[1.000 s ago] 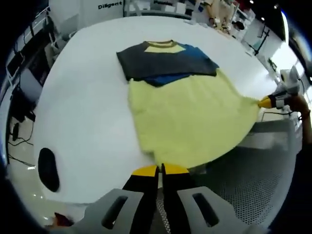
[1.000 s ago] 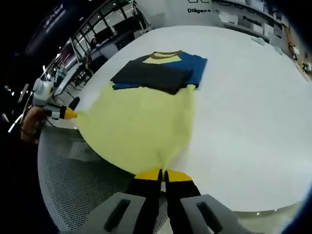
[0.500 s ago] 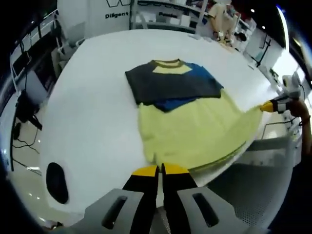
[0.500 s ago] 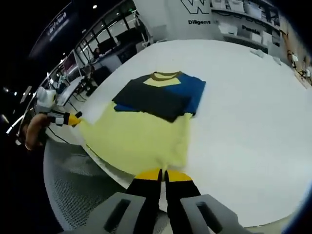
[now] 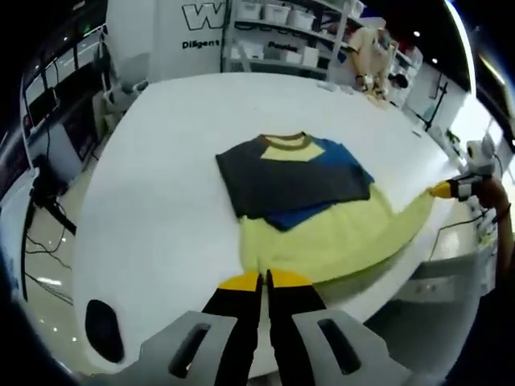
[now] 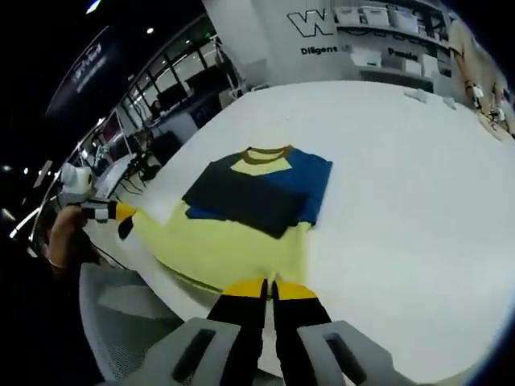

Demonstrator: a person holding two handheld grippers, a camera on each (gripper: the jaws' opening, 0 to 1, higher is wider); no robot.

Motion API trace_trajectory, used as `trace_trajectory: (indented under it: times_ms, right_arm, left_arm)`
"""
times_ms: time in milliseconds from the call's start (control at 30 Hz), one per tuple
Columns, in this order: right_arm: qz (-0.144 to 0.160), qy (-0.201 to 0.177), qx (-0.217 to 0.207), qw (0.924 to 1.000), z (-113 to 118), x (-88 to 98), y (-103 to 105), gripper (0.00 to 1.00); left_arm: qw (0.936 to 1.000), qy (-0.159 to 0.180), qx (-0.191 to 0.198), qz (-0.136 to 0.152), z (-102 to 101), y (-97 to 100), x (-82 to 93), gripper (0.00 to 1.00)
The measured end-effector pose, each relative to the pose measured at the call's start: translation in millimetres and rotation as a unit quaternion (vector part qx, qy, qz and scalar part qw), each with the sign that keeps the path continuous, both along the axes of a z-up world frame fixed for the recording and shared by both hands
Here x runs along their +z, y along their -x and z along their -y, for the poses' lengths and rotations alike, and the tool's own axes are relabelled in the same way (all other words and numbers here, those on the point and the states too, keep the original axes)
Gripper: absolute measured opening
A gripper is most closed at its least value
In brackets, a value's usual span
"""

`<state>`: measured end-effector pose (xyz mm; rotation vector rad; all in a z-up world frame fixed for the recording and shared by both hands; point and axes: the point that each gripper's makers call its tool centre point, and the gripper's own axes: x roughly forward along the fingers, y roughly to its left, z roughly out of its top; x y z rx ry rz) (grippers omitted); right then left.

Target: Fold the garment on the visible template until the final outline fits inside the template.

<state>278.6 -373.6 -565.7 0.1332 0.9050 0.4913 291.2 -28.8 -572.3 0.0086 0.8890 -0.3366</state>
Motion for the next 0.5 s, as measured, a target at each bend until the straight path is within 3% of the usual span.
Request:
trace_trajectory:
  times_ms: [200, 500]
  right_arm:
    - [0.013, -0.019, -0.022, 0.9995, 1.5, 11.1, -14.4, 0.0]
    - [0.041, -0.088, -0.049, 0.9941, -7.8, 37.6, -44.7, 0.0]
  left_arm:
    - [0.9996, 0.012, 0.012, 0.021, -2.3, -17.7, 11.7, 0.01]
    - [0.9981, 0.032, 0.016, 0.05, -0.6, -48.5, 29.9, 0.01]
